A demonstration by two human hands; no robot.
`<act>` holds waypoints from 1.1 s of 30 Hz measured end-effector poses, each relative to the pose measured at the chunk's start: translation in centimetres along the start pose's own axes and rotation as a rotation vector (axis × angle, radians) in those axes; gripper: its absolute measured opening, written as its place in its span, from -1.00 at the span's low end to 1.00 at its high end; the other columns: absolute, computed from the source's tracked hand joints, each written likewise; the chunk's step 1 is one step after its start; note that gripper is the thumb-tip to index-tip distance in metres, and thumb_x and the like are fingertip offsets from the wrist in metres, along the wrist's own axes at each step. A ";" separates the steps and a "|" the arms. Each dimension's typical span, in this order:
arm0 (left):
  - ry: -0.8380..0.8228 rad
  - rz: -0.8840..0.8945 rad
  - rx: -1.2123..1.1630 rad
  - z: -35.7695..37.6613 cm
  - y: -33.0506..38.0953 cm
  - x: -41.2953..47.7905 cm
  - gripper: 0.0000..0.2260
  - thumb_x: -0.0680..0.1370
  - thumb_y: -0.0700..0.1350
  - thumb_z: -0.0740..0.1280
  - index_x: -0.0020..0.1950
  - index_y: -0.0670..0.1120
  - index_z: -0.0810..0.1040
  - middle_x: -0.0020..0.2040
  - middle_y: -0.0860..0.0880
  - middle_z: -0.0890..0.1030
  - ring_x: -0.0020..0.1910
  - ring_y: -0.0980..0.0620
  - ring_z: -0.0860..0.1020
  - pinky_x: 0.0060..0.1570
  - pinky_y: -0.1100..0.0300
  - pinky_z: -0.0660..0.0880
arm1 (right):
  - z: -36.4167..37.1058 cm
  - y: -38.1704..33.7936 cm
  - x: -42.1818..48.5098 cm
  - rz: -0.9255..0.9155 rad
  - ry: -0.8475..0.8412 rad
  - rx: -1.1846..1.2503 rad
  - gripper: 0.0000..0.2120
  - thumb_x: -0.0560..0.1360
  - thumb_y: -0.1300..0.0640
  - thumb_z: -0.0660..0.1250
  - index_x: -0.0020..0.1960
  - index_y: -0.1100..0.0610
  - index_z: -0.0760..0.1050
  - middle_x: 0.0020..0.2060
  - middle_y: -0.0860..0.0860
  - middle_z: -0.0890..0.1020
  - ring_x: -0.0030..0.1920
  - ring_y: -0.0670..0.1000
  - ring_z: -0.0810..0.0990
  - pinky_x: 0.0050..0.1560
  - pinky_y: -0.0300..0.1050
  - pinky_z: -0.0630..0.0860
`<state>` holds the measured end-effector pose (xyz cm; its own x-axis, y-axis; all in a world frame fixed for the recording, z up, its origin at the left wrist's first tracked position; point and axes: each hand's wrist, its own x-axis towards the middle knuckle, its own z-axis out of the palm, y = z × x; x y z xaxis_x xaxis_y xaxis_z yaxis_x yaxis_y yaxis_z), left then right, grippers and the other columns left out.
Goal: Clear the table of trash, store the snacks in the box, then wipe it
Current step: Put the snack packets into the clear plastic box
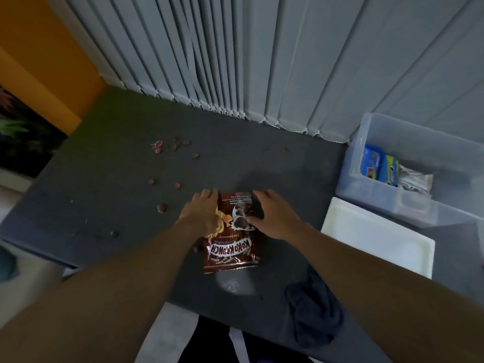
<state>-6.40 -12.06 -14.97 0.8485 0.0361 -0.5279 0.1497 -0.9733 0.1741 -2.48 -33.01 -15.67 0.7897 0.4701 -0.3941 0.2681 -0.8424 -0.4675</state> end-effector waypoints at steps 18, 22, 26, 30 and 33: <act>0.231 0.227 -0.333 -3.0 0.8 1.4 -0.73 0.56 -0.23 0.37 0.26 -0.08 0.56 0.15 0.02 0.35 0.17 0.01 0.43 0.26 0.15 0.40 | -3.6 -1.0 2.0 0.005 -0.020 0.174 -0.81 0.51 0.14 0.42 0.08 0.12 0.50 0.03 0.10 0.58 0.06 0.10 0.58 -0.03 -0.10 0.48; 0.169 0.171 -0.300 -4.2 2.4 1.0 -0.50 0.58 -0.13 0.38 0.50 -0.11 0.34 0.35 -0.08 0.35 0.31 -0.07 0.43 0.31 0.11 0.37 | -5.6 -0.1 0.9 0.049 0.020 0.280 -0.89 0.53 0.22 0.37 0.04 0.11 0.50 -0.05 0.06 0.64 -0.01 0.07 0.62 0.02 0.00 0.59; 0.090 0.119 -0.267 -4.4 3.5 0.8 -0.51 0.58 0.10 0.34 0.43 -0.08 0.36 0.35 -0.11 0.41 0.33 -0.13 0.45 0.28 -0.01 0.44 | -7.9 1.4 -0.6 0.072 0.181 0.371 -0.84 0.55 0.24 0.32 0.11 0.09 0.53 -0.04 -0.01 0.67 -0.03 0.00 0.64 -0.04 -0.15 0.57; 0.074 0.096 -0.250 -5.2 5.5 0.4 -0.41 0.63 0.16 0.23 0.55 -0.14 0.22 0.50 -0.17 0.31 0.44 -0.18 0.37 0.39 -0.01 0.36 | -10.5 3.1 -2.4 0.110 0.352 0.539 -0.79 0.55 0.30 0.28 0.12 0.08 0.55 -0.03 0.02 0.70 -0.05 0.00 0.65 -0.02 -0.07 0.59; 0.060 0.095 -0.277 -6.3 7.2 0.9 -0.34 0.58 0.30 0.14 0.53 -0.12 0.27 0.50 -0.17 0.36 0.43 -0.18 0.39 0.40 -0.05 0.36 | -13.0 4.3 -4.0 0.162 0.417 0.739 -0.79 0.59 0.31 0.25 0.06 0.02 0.50 -0.01 0.03 0.68 -0.01 0.04 0.66 -0.01 0.08 0.65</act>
<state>-1.36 -17.63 -8.99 0.8926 -0.0305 -0.4499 0.1944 -0.8742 0.4449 2.64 -41.94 -5.83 0.9640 0.1019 -0.2457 -0.1789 -0.4349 -0.8825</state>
